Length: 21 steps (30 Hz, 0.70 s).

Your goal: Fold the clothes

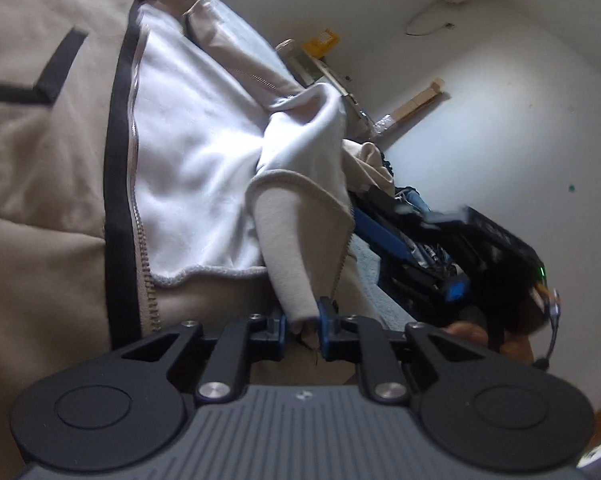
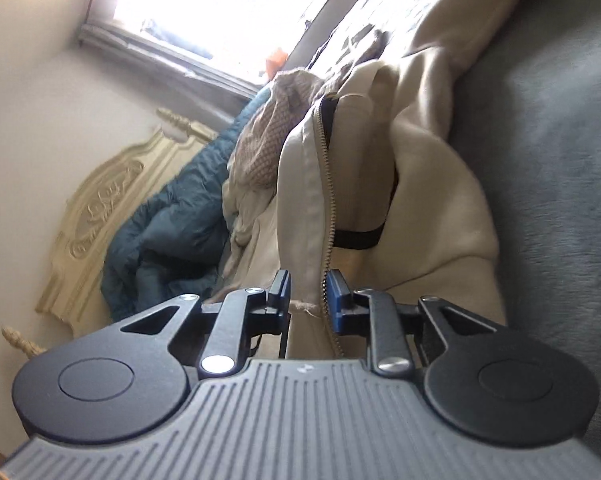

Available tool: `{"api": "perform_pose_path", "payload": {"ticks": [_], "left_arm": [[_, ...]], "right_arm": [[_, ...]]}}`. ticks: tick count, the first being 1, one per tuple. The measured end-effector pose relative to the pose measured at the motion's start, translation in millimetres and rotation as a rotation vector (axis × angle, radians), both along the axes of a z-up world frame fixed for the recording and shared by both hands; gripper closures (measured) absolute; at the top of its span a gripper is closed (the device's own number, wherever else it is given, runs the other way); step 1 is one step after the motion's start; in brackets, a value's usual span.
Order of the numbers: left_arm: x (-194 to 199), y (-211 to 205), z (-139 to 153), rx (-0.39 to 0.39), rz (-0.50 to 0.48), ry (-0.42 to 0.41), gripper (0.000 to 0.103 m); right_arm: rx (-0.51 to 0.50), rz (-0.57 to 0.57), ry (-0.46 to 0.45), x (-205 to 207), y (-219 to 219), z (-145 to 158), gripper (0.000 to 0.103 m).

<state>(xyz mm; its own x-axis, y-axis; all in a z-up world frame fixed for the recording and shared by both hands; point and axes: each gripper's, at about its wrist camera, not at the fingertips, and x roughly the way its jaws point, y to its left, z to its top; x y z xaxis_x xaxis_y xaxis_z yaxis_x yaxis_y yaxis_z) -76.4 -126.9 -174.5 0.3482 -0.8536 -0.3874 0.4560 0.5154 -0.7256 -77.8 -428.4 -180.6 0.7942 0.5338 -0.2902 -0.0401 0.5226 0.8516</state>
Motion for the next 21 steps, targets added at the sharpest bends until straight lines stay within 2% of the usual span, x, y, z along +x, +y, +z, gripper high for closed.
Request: {"api": "perform_pose_path", "payload": {"ticks": [2,4,5,8,10,11,15,19,21], "left_arm": [[-10.8,4.0,7.5,0.025,-0.009,-0.061,0.053],[-22.7,8.9,16.1,0.049,-0.009,-0.127,0.040],[-28.7,11.2,20.5,0.066,-0.006,-0.162,0.036],[-43.5,18.1,31.0,0.133,0.010,-0.258,0.035],[-47.1,27.4,33.5,0.152,0.027,-0.272,0.035],[-47.2,33.6,33.9,0.152,0.033,-0.269,0.035],[-44.7,61.8,33.0,0.141,0.069,-0.231,0.035],[-43.1,93.3,32.0,0.101,0.117,-0.197,0.035],[-40.2,107.4,31.7,0.069,0.155,-0.183,0.035]], "right_arm": [[0.001,0.025,0.013,6.9,5.8,-1.6,0.083],[0.002,0.057,0.026,14.0,13.5,-5.6,0.083],[0.002,0.071,0.034,17.4,17.6,-8.0,0.083],[-0.018,0.102,0.042,23.7,31.1,-10.3,0.084],[-0.100,0.108,0.010,23.1,41.7,0.4,0.087],[-0.170,0.112,-0.017,20.5,47.7,9.5,0.092],[-0.549,0.157,-0.127,5.2,77.6,56.0,0.094],[-1.067,0.285,-0.196,-7.7,124.8,89.2,0.094],[-1.301,0.398,-0.211,-10.9,158.4,88.7,0.094]]}}
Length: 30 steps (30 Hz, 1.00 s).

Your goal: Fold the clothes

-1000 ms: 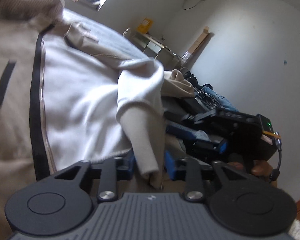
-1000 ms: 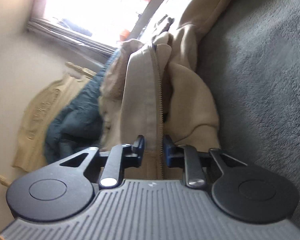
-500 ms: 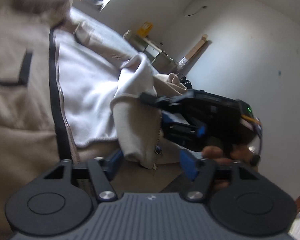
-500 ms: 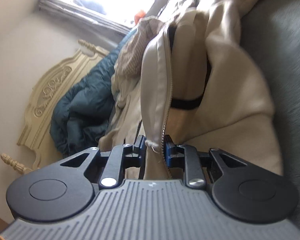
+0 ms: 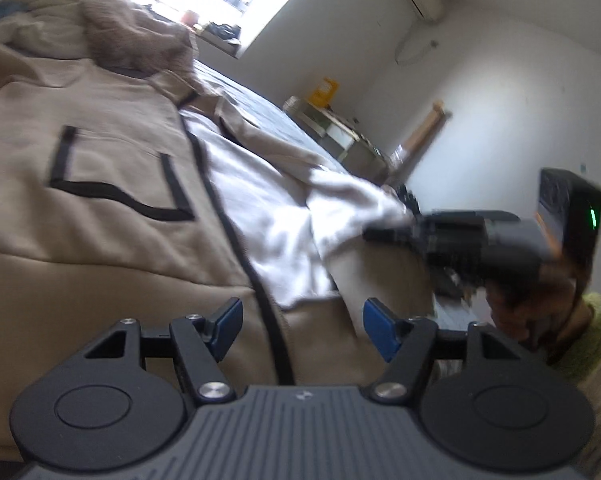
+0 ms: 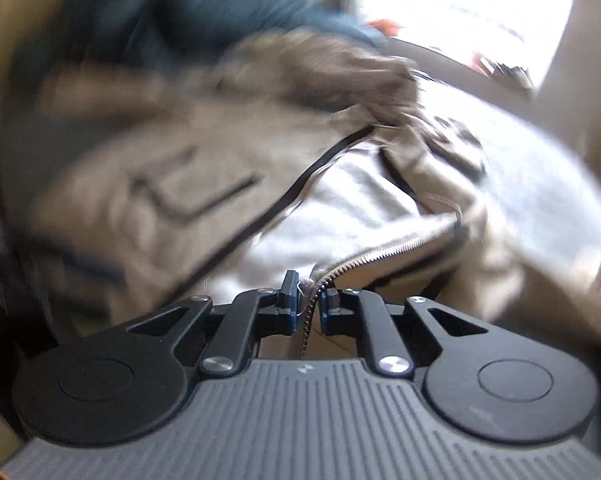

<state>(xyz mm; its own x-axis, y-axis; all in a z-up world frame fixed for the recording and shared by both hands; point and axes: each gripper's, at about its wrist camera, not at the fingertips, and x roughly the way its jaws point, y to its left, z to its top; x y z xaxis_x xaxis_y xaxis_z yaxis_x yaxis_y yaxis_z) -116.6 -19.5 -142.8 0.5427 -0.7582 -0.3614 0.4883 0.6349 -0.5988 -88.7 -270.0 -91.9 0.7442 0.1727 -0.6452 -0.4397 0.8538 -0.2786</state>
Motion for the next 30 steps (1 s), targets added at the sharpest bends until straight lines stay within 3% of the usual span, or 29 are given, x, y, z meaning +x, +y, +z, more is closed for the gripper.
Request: {"api": "perform_pose_path", "payload": {"ticks": [2,4,6,8,11,17,23,27,30], "left_arm": [[3.3,13.3,0.0,-0.037,0.036,0.009,0.035],[3.3,28.1,-0.8,-0.068,0.068,0.019,0.035],[5.1,38.9,-2.1,-0.087,0.090,0.029,0.035],[5.9,48.0,-4.1,-0.099,0.103,0.039,0.034],[8.4,58.1,-6.8,-0.113,0.113,0.049,0.034],[16.8,54.3,-6.0,-0.135,0.090,0.056,0.034],[24.7,30.4,2.0,-0.113,0.032,0.045,0.033],[28.3,9.6,6.6,-0.063,-0.012,0.028,0.033],[30.7,-8.7,7.1,-0.019,-0.041,0.034,0.033]], "right_arm": [[-0.194,0.092,0.019,-2.5,31.9,-13.4,0.093],[-0.292,0.153,0.044,-3.4,57.8,-28.9,0.089],[-0.334,0.169,0.064,-1.8,76.0,-37.6,0.083],[-0.335,0.168,0.068,-3.0,86.6,-38.3,0.071],[-0.269,0.121,0.073,-7.7,84.9,-28.1,0.060],[-0.006,0.026,0.107,-19.5,76.3,-17.0,0.057],[0.065,0.029,0.072,-46.8,81.0,-30.8,0.054],[0.294,-0.056,0.070,-69.0,38.9,-24.6,0.054],[0.507,-0.207,0.067,-90.4,-17.4,-25.5,0.054]]}}
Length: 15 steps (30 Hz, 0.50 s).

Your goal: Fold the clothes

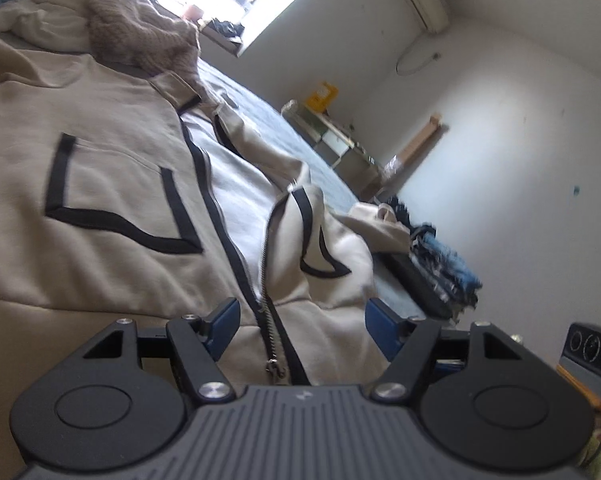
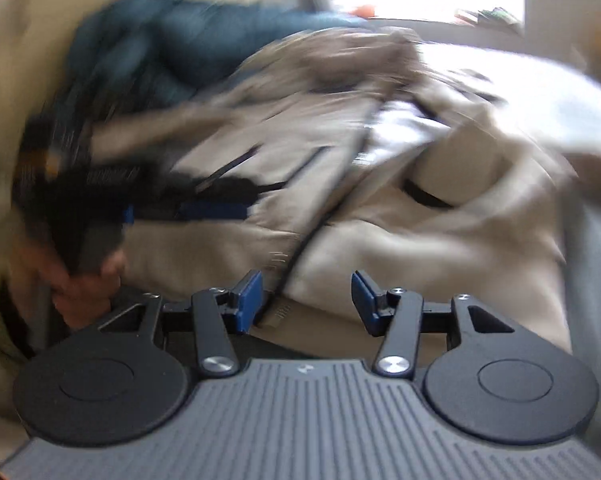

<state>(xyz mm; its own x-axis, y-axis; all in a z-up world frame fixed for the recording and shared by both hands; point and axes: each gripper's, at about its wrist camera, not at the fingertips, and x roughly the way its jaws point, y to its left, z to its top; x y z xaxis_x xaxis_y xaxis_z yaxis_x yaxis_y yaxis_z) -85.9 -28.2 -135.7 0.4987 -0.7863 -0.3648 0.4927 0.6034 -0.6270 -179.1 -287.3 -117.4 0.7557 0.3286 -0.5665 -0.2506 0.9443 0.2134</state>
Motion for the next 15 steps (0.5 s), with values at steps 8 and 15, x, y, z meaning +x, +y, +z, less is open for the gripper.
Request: {"api": "perform_pose_path", "payload": {"ticks": [8,15], "left_arm": [[-8.5,-31.5,-4.1,0.137,-0.038,0.013,0.038],[-17.3,-38.9,-0.7,0.209,-0.021,0.019,0.046]], "right_arm": [[-0.141,-0.300,-0.118,-55.2,-66.2,-23.1,0.056],[-0.288,-0.327,-0.134,-37.6,-65.3,-54.9,0.059]]}}
